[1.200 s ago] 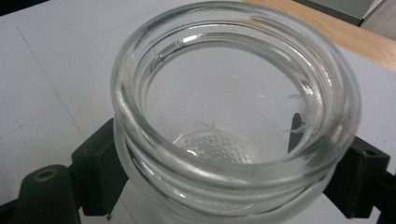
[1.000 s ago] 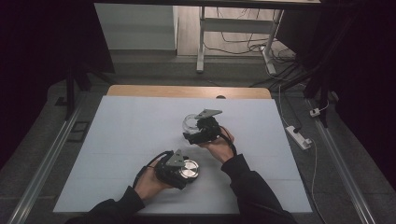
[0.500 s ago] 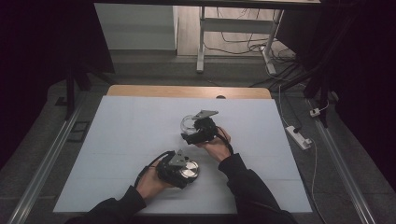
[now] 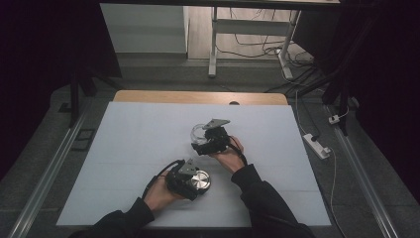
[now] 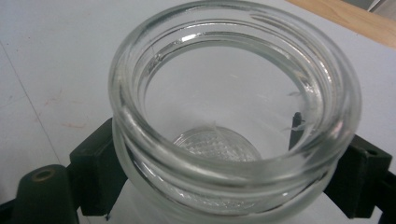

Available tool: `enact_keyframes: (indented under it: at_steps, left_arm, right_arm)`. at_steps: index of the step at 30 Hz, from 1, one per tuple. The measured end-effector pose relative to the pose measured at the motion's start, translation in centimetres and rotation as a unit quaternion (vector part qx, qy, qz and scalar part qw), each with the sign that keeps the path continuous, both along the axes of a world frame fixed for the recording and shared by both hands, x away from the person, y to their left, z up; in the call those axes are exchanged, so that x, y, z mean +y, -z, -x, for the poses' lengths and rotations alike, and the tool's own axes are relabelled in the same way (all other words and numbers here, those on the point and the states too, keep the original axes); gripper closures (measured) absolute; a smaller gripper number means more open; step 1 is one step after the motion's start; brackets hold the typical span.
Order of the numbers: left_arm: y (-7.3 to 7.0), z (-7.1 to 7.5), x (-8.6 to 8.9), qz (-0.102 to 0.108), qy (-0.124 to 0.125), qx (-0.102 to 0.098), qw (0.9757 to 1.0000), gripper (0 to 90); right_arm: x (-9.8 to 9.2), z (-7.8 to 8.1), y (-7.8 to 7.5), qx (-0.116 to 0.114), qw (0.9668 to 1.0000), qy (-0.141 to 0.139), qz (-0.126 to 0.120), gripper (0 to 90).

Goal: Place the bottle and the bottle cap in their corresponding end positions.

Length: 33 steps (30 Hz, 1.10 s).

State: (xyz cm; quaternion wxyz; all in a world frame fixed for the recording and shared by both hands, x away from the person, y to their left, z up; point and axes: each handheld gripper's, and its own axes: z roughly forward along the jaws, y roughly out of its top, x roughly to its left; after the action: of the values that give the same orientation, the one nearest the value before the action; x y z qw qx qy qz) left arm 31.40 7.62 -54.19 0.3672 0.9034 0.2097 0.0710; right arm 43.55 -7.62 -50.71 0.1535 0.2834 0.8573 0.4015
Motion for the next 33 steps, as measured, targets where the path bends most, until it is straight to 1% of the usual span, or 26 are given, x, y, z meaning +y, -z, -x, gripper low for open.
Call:
enact_keyframes:
  at_steps: [3,7,8,11,13,15,16,20,22,26,28,31,33]
  left_arm:
    - [-0.1,0.0,0.0,-0.002,0.0,0.003,1.0,15.8]
    - [-0.3,-0.1,0.1,0.013,-0.005,0.01,0.9999,12.2]
    - [-0.4,-0.1,0.2,0.008,-0.005,0.008,0.9999,11.5]
    - [-0.7,0.0,0.4,0.019,-0.014,0.011,0.9997,8.9]
    - [-1.0,0.0,0.7,0.023,-0.019,0.01,0.9995,7.4]
    - [-1.3,0.1,0.9,0.027,-0.026,0.01,0.9992,5.9]
    - [-1.4,0.1,1.1,0.029,-0.025,0.013,0.9992,5.2]
    - [-1.7,0.0,1.8,0.041,-0.026,0.039,0.998,1.1]
    - [-1.8,0.0,2.1,0.047,-0.025,0.048,0.9975,0.0]
    - [-2.2,0.2,2.6,0.057,-0.028,0.054,0.9966,0.0]
    - [-2.4,0.3,2.8,0.056,-0.025,0.053,0.9967,0.0]
    - [-2.7,0.6,3.1,0.06,-0.026,0.053,0.9964,0.0]
    - [-2.8,0.7,3.4,0.062,-0.026,0.054,0.9963,0.0]
  right_arm:
    - [0.0,0.0,0.0,0.006,1.0,0.0,-0.003,13.3]
    - [0.0,-0.1,0.0,0.016,0.9998,-0.006,-0.007,7.9]
    - [0.0,-0.1,-0.1,0.015,0.9998,-0.006,-0.007,7.2]
    - [0.0,0.1,-0.3,0.014,0.9998,-0.008,-0.007,3.7]
    - [0.0,0.2,-0.4,0.011,0.9999,-0.006,-0.006,1.4]
    - [-0.1,0.3,-0.7,0.006,0.9999,-0.004,-0.009,1.0]
    - [-0.3,0.4,-0.8,0.006,0.9999,-0.003,-0.013,0.4]
    - [-0.8,0.5,-1.3,0.006,0.9997,-0.004,-0.022,0.0]
    - [-1.0,0.7,-1.5,0.008,0.9996,-0.006,-0.025,0.0]
    - [-1.2,1.2,-1.7,0.008,0.9996,-0.004,-0.026,0.0]
    - [-1.4,1.4,-1.8,0.004,0.9997,-0.005,-0.024,0.0]
    - [-1.8,1.7,-1.8,0.009,0.9996,-0.005,-0.027,0.0]
    - [-2.0,2.0,-1.9,0.007,0.9996,-0.004,-0.028,0.0]
